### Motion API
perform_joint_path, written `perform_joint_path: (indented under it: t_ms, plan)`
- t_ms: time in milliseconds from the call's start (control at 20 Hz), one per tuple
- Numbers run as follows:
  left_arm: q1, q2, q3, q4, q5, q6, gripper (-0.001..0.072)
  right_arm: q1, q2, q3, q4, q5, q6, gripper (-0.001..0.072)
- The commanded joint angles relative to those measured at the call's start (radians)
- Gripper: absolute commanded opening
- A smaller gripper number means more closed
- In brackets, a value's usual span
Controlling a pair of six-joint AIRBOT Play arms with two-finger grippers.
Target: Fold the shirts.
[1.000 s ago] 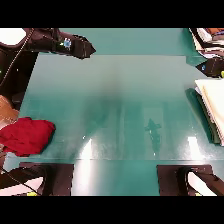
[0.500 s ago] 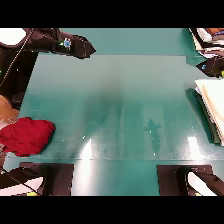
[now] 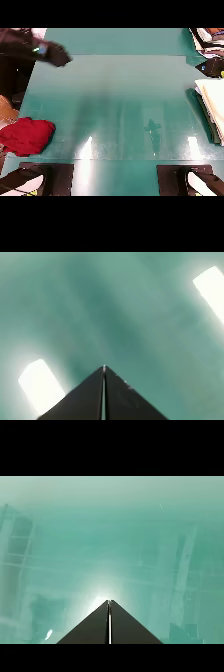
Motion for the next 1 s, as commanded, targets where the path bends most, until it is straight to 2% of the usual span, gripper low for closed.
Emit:
perform_joint_path:
  t_ms: [0, 100, 150, 200, 250, 400, 450, 550, 650, 750, 950]
  plan:
    - [0.117, 0.156, -0.165, 0.238, -0.22, -0.04, 0.0029, 0.001, 0.001, 0.001, 0.0, 0.005, 0.001, 0.0018]
    - [0.191, 0.233, -0.332, 0.249, -0.248, -0.087, 0.0056, 0.001, 0.001, 0.001, 0.0, 0.005, 0.0, 0.0018]
    - [0.218, 0.262, -0.421, 0.249, -0.248, -0.093, 0.0348, 0.001, 0.001, 0.001, 0.0, 0.005, 0.001, 0.0018]
    - [0.238, 0.279, -0.501, 0.251, -0.234, -0.114, 0.0593, 0.001, 0.001, 0.001, 0.0, 0.005, 0.001, 0.0018]
    - [0.254, 0.287, -0.585, 0.251, -0.21, -0.129, 0.0619, 0.001, 0.001, 0.001, 0.0, 0.005, 0.001, 0.0018]
    - [0.265, 0.285, -0.802, 0.253, -0.125, -0.135, 0.0618, 0.001, 0.001, 0.001, 0.0, 0.006, 0.001, 0.0018]
    - [0.265, 0.285, -0.86, 0.254, -0.095, -0.16, 0.0618, 0.001, 0.001, 0.001, 0.0, 0.006, 0.001, 0.0018]
    - [0.265, 0.285, -0.948, 0.256, -0.061, -0.211, 0.0617, 0.001, 0.001, 0.001, 0.0, 0.006, 0.001, 0.0018]
    - [0.265, 0.285, -0.989, 0.257, -0.053, -0.219, 0.0615, 0.001, 0.001, 0.001, 0.0, 0.009, 0.0, 0.0018]
    - [0.265, 0.285, -0.994, 0.277, -0.05, -0.227, 0.0343, 0.001, 0.001, 0.001, 0.0, 0.009, 0.0, 0.0018]
    - [0.265, 0.285, -0.994, 0.339, -0.026, -0.259, 0.0342, 0.001, 0.001, 0.001, 0.0, 0.012, 0.0, 0.0018]
